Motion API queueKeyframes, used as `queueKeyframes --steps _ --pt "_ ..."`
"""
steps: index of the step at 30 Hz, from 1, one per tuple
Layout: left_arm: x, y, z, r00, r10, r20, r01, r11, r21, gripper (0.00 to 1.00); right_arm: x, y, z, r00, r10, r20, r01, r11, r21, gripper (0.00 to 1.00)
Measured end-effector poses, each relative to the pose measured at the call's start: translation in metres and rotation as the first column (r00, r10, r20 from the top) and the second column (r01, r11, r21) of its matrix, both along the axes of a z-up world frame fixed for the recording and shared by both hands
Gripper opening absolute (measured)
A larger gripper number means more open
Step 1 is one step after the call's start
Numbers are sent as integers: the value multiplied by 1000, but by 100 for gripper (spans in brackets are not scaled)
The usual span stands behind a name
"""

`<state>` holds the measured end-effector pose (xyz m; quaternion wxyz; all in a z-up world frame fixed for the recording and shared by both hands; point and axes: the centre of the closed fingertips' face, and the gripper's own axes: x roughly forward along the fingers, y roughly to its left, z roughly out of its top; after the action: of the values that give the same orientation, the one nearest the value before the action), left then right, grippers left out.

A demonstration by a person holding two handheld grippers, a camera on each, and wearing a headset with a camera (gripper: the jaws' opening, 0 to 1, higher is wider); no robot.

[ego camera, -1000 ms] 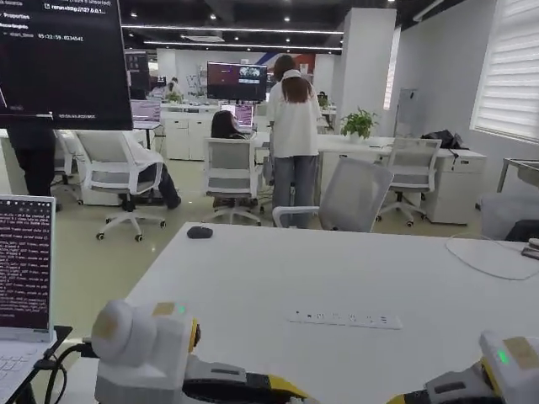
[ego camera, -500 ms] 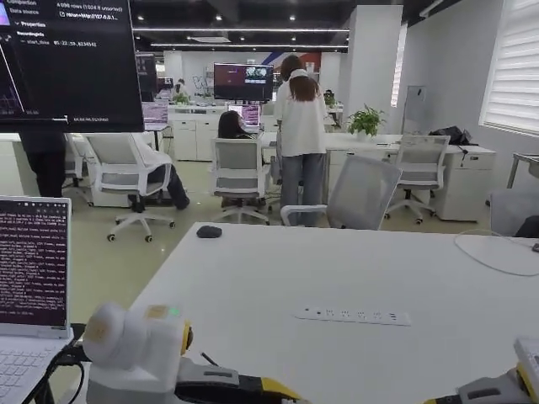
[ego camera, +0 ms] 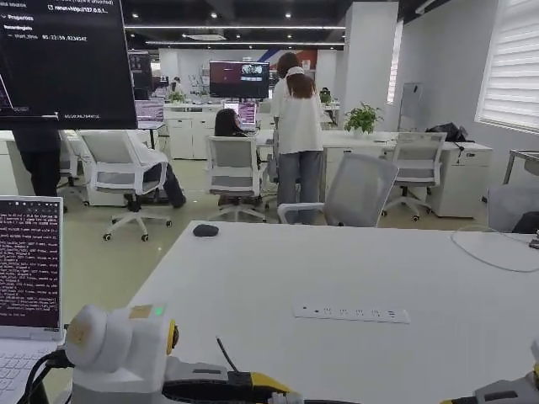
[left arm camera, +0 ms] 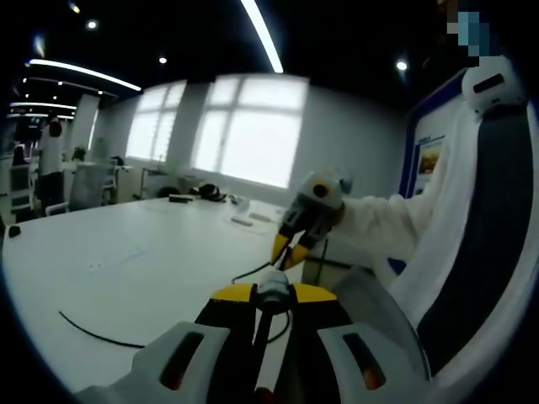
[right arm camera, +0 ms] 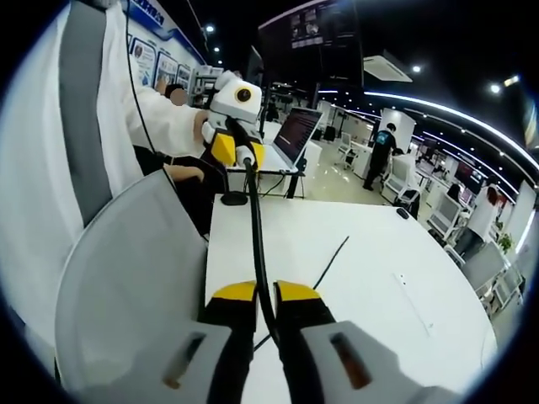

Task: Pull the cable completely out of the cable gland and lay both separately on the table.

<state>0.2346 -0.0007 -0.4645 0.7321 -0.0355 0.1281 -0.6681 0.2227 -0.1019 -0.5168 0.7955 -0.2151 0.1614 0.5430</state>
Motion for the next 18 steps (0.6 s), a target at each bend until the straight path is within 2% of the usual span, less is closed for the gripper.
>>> queueKeyframes --steps 2,4,6,8,9,12,18 --pt "1 -3 1 1000 -5 1 5 1000 -10 17 2 5 3 1000 -3 -4 3 999 32 10" --pt "3 -7 -2 1000 -9 7 9 1000 -5 17 5 10 4 1000 -1 2 0 999 35 18" --pt "6 -11 -5 1000 -13 10 13 1000 3 17 7 18 8 1000 14 13 -15 999 39 21" --pt "9 -15 -10 1000 -14 21 13 1000 26 17 9 28 13 999 39 36 -41 998 45 20" --pt "9 -17 -12 1000 -26 17 25 999 27 17 11 35 17 998 48 48 -51 997 57 20" --pt "7 -24 -11 999 -48 7 48 999 5 17 19 48 20 995 69 71 -73 995 61 22" --pt "10 -28 -16 998 -57 1 57 998 7 17 23 68 18 990 124 73 -129 989 71 21"
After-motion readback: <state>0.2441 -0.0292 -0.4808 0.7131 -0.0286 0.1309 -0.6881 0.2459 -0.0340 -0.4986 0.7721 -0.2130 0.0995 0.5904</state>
